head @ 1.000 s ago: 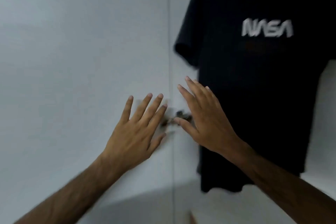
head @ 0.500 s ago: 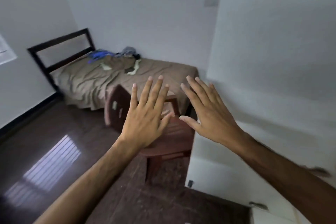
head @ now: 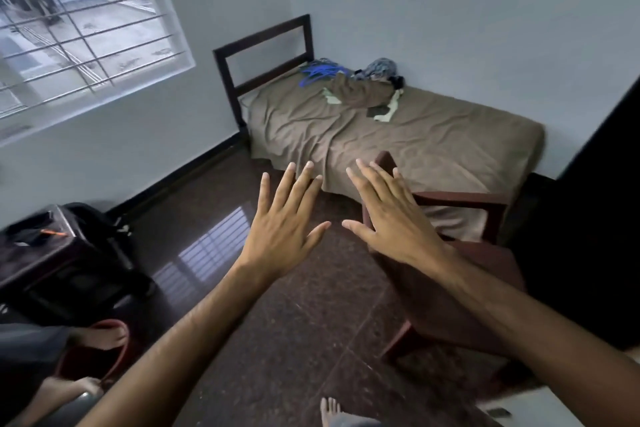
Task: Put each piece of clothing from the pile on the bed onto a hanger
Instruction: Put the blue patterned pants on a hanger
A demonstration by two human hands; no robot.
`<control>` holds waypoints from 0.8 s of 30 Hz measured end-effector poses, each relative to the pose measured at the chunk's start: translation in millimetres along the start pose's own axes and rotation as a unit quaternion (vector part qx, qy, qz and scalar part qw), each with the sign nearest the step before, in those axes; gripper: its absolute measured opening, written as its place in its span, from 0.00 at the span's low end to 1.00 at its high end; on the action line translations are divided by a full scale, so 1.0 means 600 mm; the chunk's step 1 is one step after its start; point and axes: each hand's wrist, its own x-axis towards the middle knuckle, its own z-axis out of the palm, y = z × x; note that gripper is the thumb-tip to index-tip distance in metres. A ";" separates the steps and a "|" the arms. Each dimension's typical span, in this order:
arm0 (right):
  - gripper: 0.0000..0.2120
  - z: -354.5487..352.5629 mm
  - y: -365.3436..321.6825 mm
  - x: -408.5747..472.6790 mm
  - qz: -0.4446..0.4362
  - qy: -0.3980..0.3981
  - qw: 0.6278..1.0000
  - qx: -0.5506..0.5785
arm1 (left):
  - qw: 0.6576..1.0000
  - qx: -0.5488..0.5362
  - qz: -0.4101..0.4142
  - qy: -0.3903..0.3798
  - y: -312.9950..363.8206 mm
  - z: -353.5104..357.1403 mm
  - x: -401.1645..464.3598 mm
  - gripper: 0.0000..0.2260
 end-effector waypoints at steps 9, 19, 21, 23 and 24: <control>0.40 0.139 -0.064 0.356 -0.002 -0.034 0.999 0.018 | 1.000 -0.030 0.002 0.007 -0.317 0.117 0.162 0.33; 0.40 0.317 -0.076 0.693 0.126 -0.022 0.992 -0.006 | 0.990 -0.069 0.120 0.019 -0.656 0.290 0.410 0.33; 0.40 0.342 -0.083 0.760 0.148 -0.023 0.989 -0.008 | 0.987 -0.076 0.142 0.016 -0.721 0.309 0.468 0.32; 0.41 0.367 -0.085 0.823 0.169 -0.025 0.985 0.001 | 0.985 -0.082 0.153 0.005 -0.781 0.331 0.528 0.33; 0.41 0.381 -0.083 0.852 0.179 -0.026 0.984 0.005 | 0.983 -0.085 0.162 0.005 -0.807 0.346 0.555 0.33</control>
